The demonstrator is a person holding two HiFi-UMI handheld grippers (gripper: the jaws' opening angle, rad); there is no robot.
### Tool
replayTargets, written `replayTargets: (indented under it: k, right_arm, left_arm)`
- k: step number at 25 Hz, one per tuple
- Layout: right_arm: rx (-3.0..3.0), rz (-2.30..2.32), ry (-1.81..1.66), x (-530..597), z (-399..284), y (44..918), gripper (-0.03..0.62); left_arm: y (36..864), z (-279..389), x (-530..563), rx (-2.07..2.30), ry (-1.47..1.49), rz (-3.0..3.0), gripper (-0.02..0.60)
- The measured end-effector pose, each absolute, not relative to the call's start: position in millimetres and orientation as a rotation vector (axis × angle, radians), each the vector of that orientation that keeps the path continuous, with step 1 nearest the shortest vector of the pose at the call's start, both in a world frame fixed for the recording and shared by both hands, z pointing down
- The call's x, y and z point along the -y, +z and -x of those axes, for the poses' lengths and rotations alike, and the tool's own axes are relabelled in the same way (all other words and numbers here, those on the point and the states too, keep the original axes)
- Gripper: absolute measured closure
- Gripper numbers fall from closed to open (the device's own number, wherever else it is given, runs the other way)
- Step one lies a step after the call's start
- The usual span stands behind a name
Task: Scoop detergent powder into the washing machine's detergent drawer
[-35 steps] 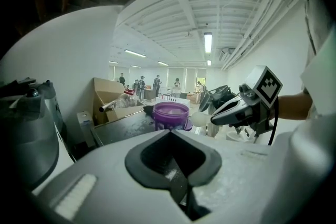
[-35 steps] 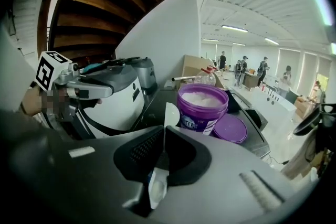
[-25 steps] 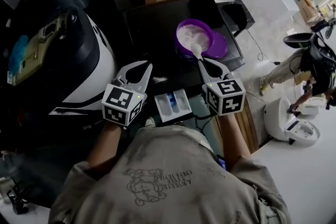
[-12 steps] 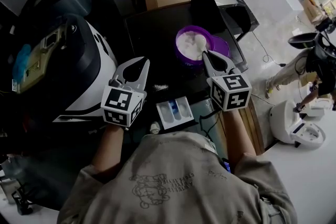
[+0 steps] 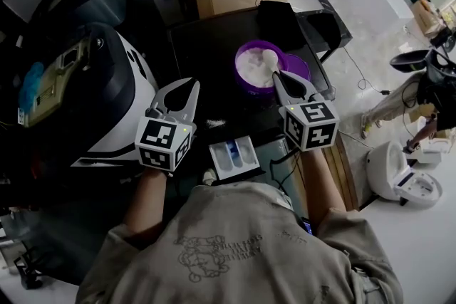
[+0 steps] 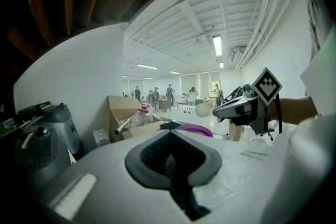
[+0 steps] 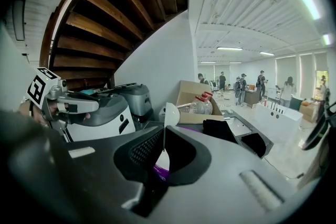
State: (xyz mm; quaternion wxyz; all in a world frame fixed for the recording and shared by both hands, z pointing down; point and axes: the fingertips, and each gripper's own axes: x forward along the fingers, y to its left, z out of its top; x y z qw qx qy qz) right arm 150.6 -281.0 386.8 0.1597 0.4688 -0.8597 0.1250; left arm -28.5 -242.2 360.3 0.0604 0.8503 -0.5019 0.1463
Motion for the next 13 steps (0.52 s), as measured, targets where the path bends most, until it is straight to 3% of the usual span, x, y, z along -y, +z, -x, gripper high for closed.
replayTargets:
  k: [13]
  right_arm:
    - [2.480,-1.312,0.378,285,-159,394,0.557]
  left_arm:
    - [362,12,242,1.510,0.478,-2.576,0.581]
